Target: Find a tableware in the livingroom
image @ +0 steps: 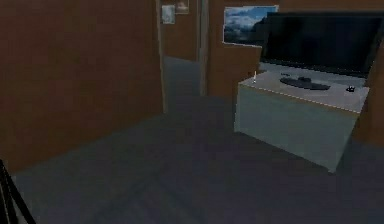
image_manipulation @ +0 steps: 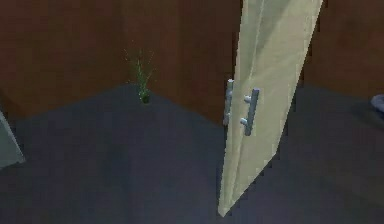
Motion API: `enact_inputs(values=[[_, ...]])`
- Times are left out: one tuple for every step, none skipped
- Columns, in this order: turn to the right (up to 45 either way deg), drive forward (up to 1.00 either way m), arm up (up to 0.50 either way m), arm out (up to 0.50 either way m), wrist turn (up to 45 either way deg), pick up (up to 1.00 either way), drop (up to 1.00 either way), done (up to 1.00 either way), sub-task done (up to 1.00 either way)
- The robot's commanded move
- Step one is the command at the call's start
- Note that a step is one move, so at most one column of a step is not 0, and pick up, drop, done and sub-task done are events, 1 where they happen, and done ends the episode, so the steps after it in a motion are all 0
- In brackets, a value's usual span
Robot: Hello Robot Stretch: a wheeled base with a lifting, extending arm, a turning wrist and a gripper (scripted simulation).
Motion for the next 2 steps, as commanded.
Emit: enact_inputs(values=[[0.0, 0.50, 0.00, 0.00, 0.0, 0.00, 0.00, 0.00, 0.00], [0.0, 1.00, 0.00, 0.00, 0.0, 0.00, 0.00, 0.00, 0.00]])
